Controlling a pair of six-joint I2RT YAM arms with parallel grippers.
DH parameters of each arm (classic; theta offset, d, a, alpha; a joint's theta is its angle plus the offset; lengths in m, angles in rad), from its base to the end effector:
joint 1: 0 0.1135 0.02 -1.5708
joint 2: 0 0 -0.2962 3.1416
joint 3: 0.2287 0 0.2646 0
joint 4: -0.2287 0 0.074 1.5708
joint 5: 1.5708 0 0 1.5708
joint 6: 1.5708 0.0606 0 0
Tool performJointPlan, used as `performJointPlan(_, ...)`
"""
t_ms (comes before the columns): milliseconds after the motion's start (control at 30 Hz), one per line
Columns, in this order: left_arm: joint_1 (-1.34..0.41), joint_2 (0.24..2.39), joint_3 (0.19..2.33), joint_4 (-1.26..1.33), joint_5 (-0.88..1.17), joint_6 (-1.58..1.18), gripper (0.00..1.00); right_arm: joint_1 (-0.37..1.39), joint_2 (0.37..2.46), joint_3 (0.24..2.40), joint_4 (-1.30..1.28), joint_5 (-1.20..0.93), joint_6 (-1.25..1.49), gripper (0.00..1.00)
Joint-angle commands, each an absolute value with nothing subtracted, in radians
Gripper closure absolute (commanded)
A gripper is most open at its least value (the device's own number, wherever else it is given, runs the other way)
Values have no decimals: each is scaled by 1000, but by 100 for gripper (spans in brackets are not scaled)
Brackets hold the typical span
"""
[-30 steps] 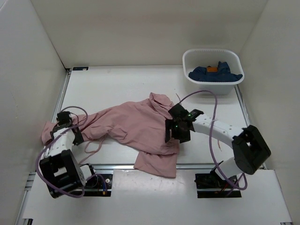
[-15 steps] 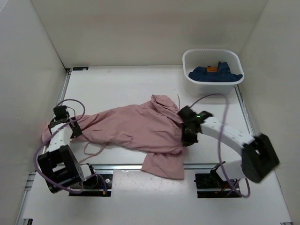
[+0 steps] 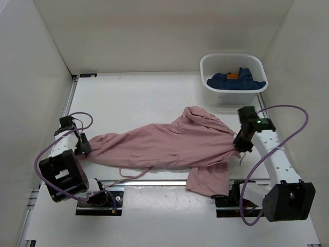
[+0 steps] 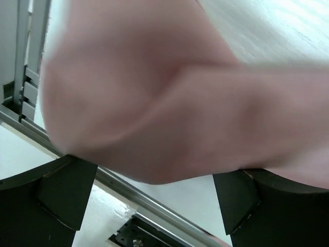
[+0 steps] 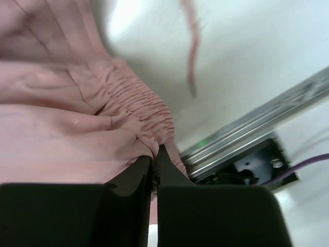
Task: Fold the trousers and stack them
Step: Flatten the trousers out
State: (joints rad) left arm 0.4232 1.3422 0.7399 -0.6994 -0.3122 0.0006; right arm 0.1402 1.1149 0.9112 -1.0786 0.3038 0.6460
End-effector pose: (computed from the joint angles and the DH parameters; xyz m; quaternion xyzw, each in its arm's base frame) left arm 0.2059 0.1132 0.1785 -0.2257 0.9528 0.1785 0.0971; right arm 0.1923 0.0088 0.2597 0.2658 0.9417 -0.0839 0.1886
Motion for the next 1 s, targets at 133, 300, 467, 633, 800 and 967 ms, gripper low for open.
performJointPlan(133, 420, 1428, 885, -675, -265, 0, 0, -115, 1127, 1262, -1141, 414, 433, 100)
performJointPlan(300, 420, 1598, 1024, -684, -255, 0, 33, -115, 1177, 1253, -1108, 311, 440, 100)
performJointPlan(467, 435, 1598, 1129, -733, -207, 0, 7, -115, 1187, 1288, -1118, 336, 422, 100)
performJointPlan(633, 474, 1539, 1268, -752, -189, 0, 2, -115, 1187, 1278, -1118, 338, 413, 100)
performJointPlan(800, 483, 1493, 1229, -796, -201, 0, 0, -115, 1177, 1244, -1109, 313, 413, 100)
performJointPlan(967, 540, 1502, 1105, -871, -61, 0, 0, -115, 1167, 1209, -1100, 302, 413, 100)
